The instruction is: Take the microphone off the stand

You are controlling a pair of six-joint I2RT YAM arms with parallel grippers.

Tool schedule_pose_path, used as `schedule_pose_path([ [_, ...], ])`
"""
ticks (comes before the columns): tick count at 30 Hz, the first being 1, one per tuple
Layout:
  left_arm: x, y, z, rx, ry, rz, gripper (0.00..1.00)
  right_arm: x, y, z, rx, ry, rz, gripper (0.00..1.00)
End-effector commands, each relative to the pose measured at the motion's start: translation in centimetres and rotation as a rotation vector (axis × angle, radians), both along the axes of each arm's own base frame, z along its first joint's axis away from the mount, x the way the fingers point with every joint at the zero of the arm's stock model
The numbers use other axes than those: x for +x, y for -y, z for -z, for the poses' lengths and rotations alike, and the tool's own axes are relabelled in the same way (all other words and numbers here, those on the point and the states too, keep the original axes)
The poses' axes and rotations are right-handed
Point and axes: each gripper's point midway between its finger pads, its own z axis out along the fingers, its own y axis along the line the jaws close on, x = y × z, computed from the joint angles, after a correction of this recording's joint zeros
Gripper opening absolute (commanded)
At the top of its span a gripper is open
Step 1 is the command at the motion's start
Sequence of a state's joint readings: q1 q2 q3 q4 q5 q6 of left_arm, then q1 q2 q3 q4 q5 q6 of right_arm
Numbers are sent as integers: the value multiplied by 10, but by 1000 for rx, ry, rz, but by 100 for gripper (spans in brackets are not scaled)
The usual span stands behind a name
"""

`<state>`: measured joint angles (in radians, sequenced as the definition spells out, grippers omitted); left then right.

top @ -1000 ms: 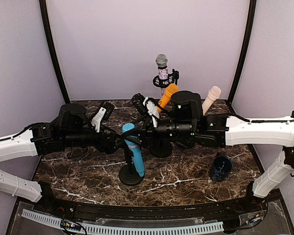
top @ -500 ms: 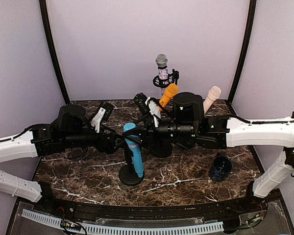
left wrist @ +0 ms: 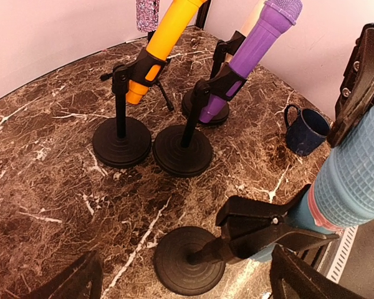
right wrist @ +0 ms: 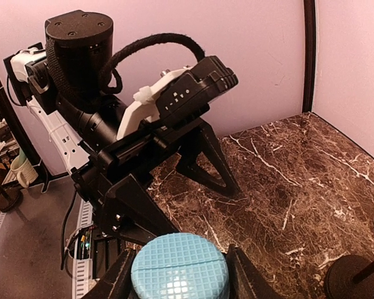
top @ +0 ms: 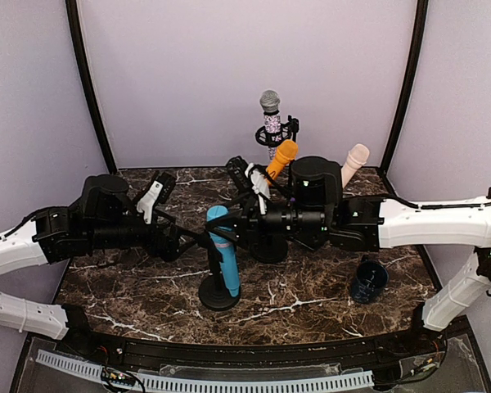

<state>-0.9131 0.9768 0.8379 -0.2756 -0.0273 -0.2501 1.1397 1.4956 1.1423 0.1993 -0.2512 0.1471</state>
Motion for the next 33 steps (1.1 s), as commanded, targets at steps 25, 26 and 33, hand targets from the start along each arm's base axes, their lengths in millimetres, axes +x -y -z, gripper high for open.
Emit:
schedule_pose_path([
  [25,-52,28,-25,-14,471,715,99,-32,-1,-36,120,60,-171,36],
  [26,-51,29,-24,-14,478,720,99,-32,-1,-37,122,61,-174,36],
  [33,-43,35,-15,-30,467,736,99,-36,-4,-33,113,47,-202,36],
])
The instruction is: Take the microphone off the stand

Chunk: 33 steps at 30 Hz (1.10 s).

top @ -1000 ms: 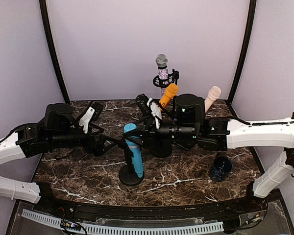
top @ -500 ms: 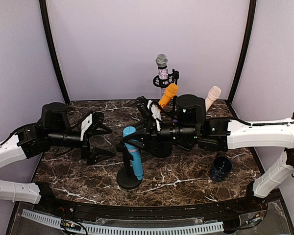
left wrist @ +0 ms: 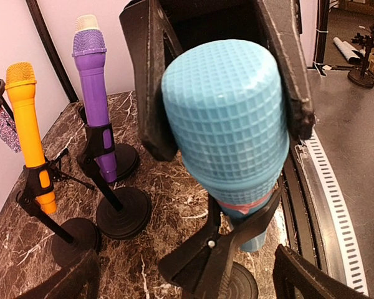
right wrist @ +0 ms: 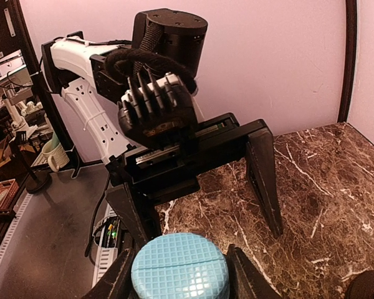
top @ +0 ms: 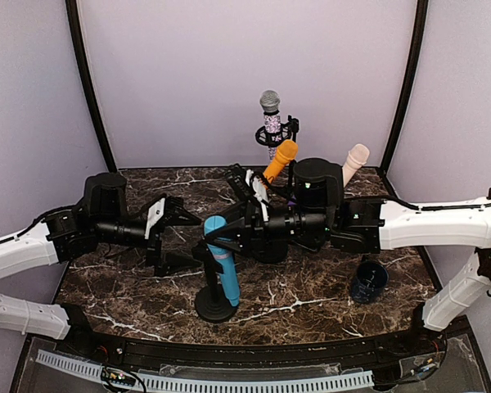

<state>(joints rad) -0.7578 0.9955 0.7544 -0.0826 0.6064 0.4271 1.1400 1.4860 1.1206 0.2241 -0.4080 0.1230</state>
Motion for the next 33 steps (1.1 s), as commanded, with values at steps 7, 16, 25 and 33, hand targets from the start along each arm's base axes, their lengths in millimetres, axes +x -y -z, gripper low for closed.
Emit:
schedule_pose_path([
  [7,-4,11,2,-19,-18,100,96,-8,-5,-29,87,33,-48,36],
  [16,-6,10,14,6,-55,106,72,-8,-8,-27,82,28,-55,37],
  [25,-7,7,19,22,-60,94,54,-7,-9,-26,80,30,-51,37],
  [33,-12,3,24,45,-83,105,40,-2,-5,-31,83,49,-19,36],
])
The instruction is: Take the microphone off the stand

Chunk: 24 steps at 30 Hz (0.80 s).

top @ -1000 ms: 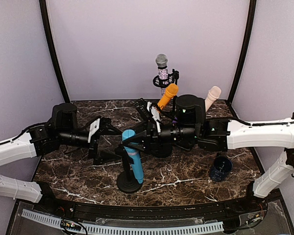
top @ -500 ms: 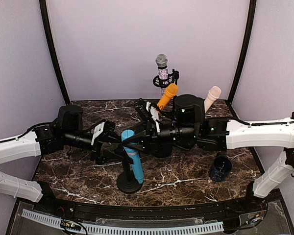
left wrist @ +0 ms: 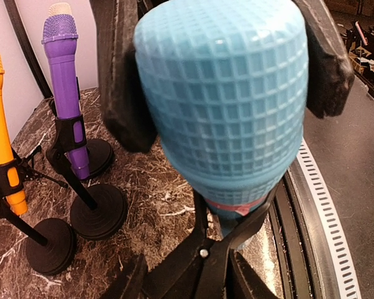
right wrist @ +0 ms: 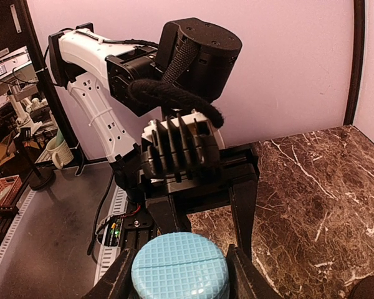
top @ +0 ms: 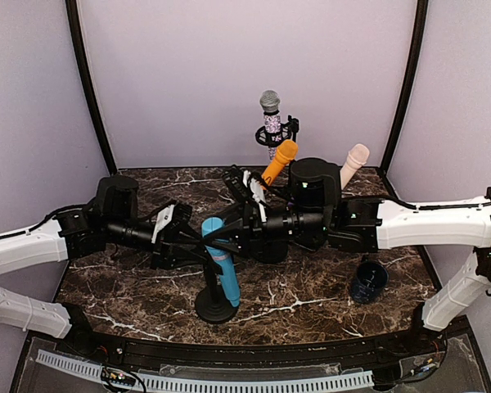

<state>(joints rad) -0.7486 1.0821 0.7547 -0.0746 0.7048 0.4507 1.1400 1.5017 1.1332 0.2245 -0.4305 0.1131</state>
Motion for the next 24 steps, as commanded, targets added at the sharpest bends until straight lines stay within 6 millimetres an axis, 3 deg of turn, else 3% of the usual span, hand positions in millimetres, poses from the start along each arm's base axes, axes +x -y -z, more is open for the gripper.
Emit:
schedule_pose_path([
  [1,-9,-7,4,24,-20,22,39,0,-1,-33,84,45,6,36],
  [12,-14,-9,3,39,-45,42,27,8,4,-34,73,67,50,36],
  [14,-14,-9,3,45,-57,38,32,10,5,-33,71,64,53,36],
  [16,-14,-9,4,45,-67,32,51,9,4,-32,77,55,38,36],
  [20,-16,-7,2,31,-85,47,71,0,2,-31,86,26,-29,36],
  [24,-18,-4,3,37,-114,68,73,-7,0,-27,81,6,-97,36],
])
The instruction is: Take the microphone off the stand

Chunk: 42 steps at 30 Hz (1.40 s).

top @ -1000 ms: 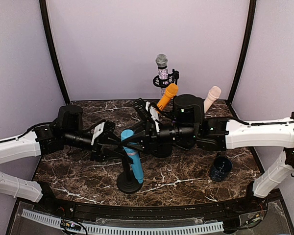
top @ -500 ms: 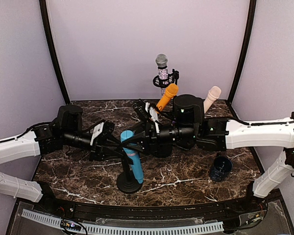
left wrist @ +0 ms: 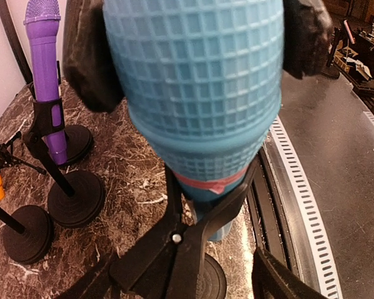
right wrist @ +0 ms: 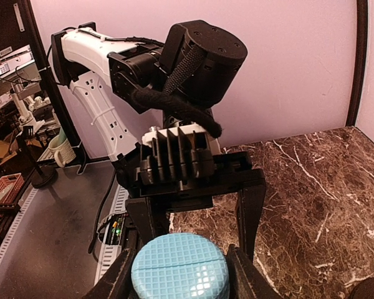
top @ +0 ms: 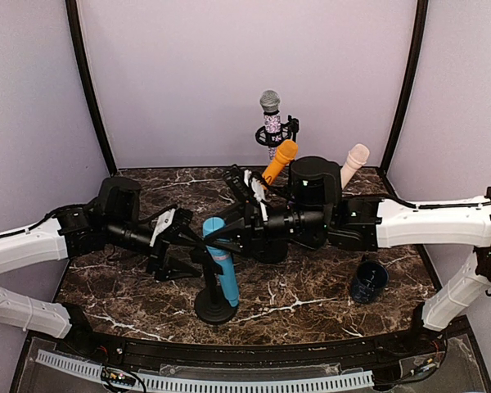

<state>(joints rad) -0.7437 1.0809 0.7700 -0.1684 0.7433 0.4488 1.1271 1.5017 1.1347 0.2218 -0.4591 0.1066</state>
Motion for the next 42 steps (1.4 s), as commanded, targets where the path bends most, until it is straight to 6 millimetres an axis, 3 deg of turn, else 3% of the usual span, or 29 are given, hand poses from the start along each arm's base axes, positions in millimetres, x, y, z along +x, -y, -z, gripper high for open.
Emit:
schedule_pose_path([
  [1,-7,2,-4,0,-46,41,73,-10,-2,-26,79,-4,-101,36],
  [20,-16,-1,-11,-15,-66,68,55,-17,-1,-22,23,-6,-250,36],
  [34,-19,-3,-9,-2,-77,71,25,-10,5,-24,24,-6,-221,36],
  [42,-15,-2,-8,7,-81,57,14,-4,11,-32,51,1,-169,35],
])
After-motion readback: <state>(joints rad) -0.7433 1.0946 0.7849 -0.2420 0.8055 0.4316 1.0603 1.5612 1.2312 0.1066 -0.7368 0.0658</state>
